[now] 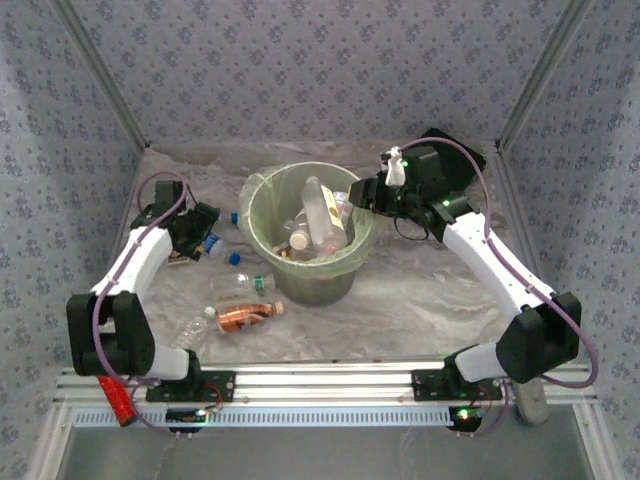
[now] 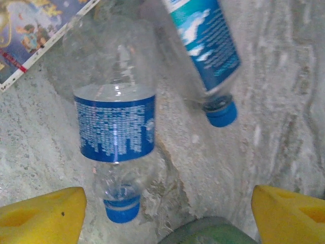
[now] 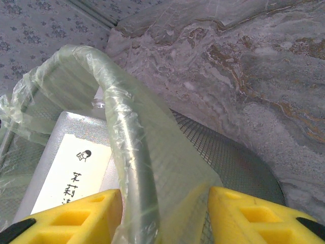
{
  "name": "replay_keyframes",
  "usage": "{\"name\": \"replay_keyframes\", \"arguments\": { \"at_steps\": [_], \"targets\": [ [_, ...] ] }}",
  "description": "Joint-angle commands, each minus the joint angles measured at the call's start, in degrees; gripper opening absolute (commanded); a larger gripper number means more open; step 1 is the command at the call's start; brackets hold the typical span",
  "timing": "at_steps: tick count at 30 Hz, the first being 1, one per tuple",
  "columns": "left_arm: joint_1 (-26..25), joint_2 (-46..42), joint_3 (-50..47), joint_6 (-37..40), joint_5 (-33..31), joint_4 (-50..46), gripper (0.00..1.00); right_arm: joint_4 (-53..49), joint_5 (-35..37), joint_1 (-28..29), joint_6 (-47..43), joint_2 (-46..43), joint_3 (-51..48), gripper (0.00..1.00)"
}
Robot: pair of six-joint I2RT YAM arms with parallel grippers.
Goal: Put the plastic bottles in the bin
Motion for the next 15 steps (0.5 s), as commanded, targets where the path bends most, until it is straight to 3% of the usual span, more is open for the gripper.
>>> {"name": "replay_keyframes", "arguments": {
  "at_steps": [1, 11, 15],
  "targets": [
    [-1.9, 2.7, -2.0, -2.6, -2.1, 2.2, 0.84, -0.3, -0.8, -0.4, -1.3, -0.7, 0.5, 0.50],
    [-2.8, 10.6, -4.8, -3.9, -3.5, 6.4, 0.81, -1.2, -0.4, -0.8, -1.8, -1.3, 0.3, 0.50],
    [-2.8, 12.4, -4.9, -4.0, -4.5, 7.0, 0.75, -1.2, -0.4, -0.9, -1.7, -1.5, -0.2, 0.50]
  ]
}}
